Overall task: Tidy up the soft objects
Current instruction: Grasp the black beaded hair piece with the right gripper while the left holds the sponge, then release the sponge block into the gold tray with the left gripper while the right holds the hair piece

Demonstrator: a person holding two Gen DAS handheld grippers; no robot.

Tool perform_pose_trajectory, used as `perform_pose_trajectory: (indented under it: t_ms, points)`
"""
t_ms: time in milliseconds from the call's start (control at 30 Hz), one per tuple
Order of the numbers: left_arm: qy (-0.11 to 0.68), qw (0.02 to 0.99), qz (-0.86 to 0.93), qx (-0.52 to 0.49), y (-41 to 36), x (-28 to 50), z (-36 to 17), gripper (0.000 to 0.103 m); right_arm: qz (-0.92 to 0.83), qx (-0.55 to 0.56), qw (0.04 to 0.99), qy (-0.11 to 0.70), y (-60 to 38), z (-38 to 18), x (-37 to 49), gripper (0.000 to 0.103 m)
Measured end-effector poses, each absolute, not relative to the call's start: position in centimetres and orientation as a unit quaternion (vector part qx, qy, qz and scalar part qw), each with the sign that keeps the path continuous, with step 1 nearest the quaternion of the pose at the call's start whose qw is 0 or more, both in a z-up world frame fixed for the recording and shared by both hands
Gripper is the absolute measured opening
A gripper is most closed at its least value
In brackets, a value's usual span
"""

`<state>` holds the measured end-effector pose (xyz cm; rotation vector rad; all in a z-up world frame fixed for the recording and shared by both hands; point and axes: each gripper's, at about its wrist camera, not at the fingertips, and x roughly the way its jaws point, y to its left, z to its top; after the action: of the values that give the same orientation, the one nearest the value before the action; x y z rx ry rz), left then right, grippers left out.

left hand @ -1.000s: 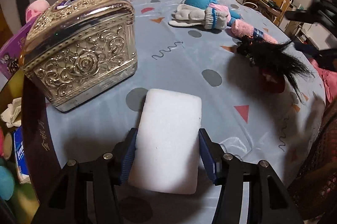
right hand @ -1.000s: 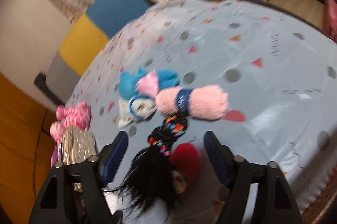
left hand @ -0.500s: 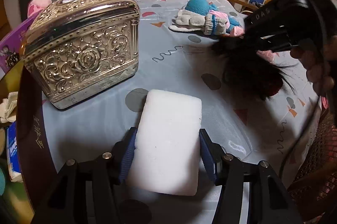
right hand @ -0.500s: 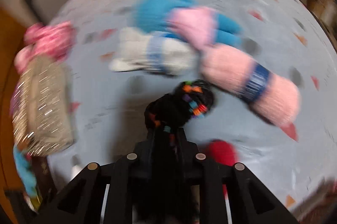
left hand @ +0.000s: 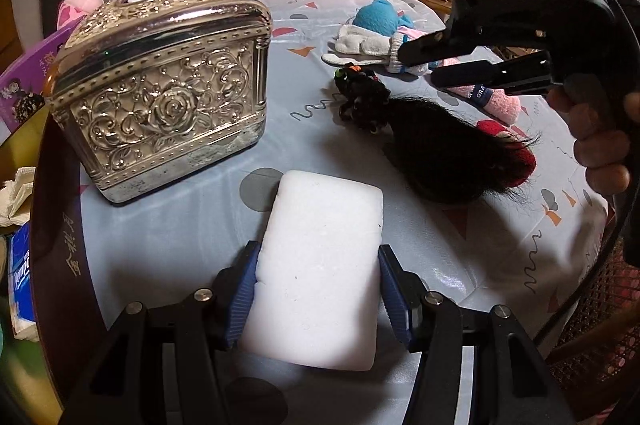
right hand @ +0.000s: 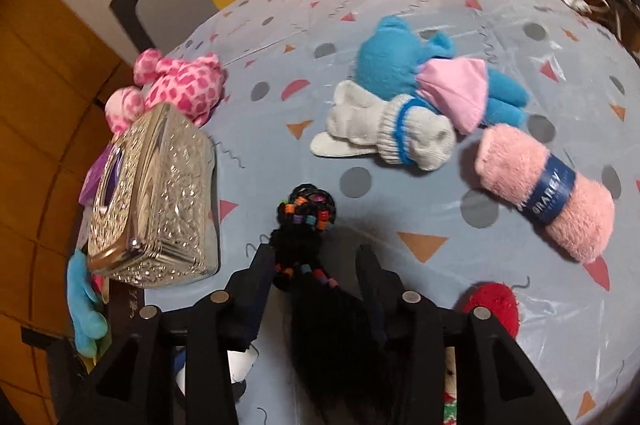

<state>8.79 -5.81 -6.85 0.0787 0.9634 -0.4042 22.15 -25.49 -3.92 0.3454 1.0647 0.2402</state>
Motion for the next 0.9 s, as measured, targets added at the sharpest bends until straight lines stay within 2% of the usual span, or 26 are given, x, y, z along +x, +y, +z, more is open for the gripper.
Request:
perform_pose_trajectory:
  t_ms: [133, 167, 200, 233, 300, 500, 600, 900]
  points:
    - [0.456, 0.869, -0.189, 0.042, -6.2, 8.8, -7.1, 0.059, 0.117, 0.089, 0.835, 0.530, -22.1, -5.1, 22.9, 0.041]
    - [0.454, 0.870, -0.187, 0.044, -6.4, 8.7, -7.2, 0.059, 0.115, 0.063, 0.832, 0.540, -21.3, -5.6, 23.0, 0.033]
    - [0.452, 0.871, -0.186, 0.046, -6.5, 8.7, -7.3, 0.059, 0.113, 0.046, 0.828, 0.548, -20.8, -6.1, 23.1, 0.017]
    - [0.452, 0.872, -0.185, 0.047, -6.5, 8.7, -7.3, 0.059, 0.105, 0.020, 0.821, 0.560, -20.2, -6.9, 23.2, 0.013]
    - [0.452, 0.872, -0.184, 0.048, -6.8, 8.6, -7.4, 0.058, 0.092, -0.019, 0.819, 0.567, -19.4, -7.7, 23.1, 0.013]
    - [0.454, 0.871, -0.179, 0.059, -7.3, 8.7, -7.3, 0.056, 0.103, 0.045, 0.812, 0.573, -20.9, -8.0, 23.7, 0.014]
    - [0.464, 0.864, -0.192, 0.040, -7.2, 8.7, -6.7, 0.055, 0.107, 0.044, 0.813, 0.570, -20.8, -7.9, 23.7, 0.014]
    - [0.417, 0.881, -0.223, -0.025, -3.9, 6.5, 0.0, 0.056, 0.105, -0.027, 0.830, 0.548, -20.3, -8.1, 23.3, 0.013]
